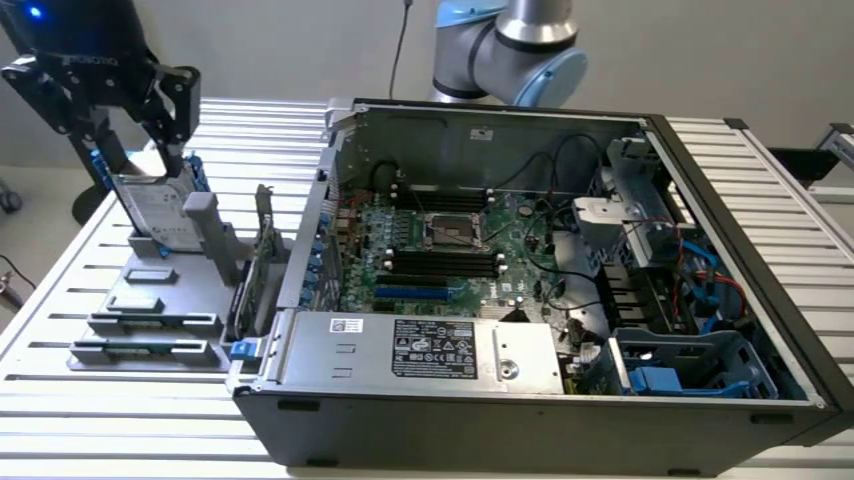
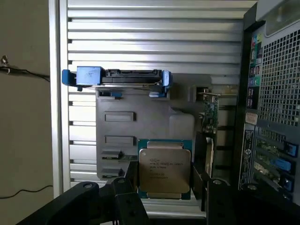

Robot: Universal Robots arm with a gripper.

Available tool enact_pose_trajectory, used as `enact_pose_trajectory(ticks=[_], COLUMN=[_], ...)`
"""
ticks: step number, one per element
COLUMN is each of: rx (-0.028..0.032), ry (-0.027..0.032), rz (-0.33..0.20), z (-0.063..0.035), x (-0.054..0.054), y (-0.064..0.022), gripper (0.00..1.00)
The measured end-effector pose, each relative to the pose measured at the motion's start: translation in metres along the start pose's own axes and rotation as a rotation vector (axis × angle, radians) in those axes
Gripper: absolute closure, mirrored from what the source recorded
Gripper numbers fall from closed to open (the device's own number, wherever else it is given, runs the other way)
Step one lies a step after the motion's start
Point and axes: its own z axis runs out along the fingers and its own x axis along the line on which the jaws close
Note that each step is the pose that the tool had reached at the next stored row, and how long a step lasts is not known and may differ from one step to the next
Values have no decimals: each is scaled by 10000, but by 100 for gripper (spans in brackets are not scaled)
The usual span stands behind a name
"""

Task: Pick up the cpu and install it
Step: 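Pick up the cpu and move it towards the insertion slot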

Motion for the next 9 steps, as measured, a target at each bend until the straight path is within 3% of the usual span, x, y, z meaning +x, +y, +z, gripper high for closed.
enact_pose_trajectory(ticks=[9], rx=[0], ry=[5], rz=[-1], z=[-78], x=[-406], y=[-2], gripper=[45])
